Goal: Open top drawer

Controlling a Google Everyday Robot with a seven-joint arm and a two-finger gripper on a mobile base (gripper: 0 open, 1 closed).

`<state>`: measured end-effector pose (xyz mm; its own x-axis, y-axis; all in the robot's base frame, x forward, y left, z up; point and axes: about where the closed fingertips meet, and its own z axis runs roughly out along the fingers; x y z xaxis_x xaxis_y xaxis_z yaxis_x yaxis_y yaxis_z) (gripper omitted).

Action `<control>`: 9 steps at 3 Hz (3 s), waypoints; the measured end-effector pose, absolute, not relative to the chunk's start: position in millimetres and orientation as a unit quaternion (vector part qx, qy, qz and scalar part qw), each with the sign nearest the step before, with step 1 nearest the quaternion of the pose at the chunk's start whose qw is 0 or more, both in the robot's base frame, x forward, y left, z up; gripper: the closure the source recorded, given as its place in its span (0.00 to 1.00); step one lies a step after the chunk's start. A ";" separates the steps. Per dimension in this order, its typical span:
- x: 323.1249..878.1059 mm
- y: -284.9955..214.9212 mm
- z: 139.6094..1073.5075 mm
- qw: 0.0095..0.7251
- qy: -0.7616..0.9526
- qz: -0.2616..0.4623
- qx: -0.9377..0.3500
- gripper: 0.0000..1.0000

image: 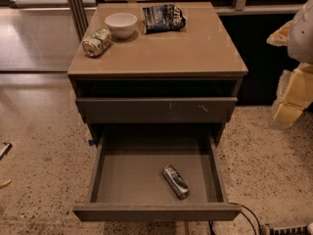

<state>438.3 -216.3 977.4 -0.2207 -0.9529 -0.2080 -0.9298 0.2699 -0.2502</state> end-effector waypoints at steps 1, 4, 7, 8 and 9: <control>438.9 -216.1 977.3 0.162 0.780 -0.036 -0.603 0.00; 475.0 -196.1 882.5 0.188 0.804 -0.005 -0.564 0.00; 546.3 -126.6 653.1 0.196 0.843 0.087 -0.493 0.00; 563.4 -116.3 570.2 0.188 0.853 0.125 -0.471 0.00; 571.4 -110.4 498.1 0.180 0.862 0.153 -0.449 0.00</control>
Offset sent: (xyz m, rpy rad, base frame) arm 0.0203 0.0049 -0.0289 0.0355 0.0366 -0.0332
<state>571.4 -110.4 498.1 -0.5316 -0.7186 -0.4483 -0.8292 0.5495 0.1025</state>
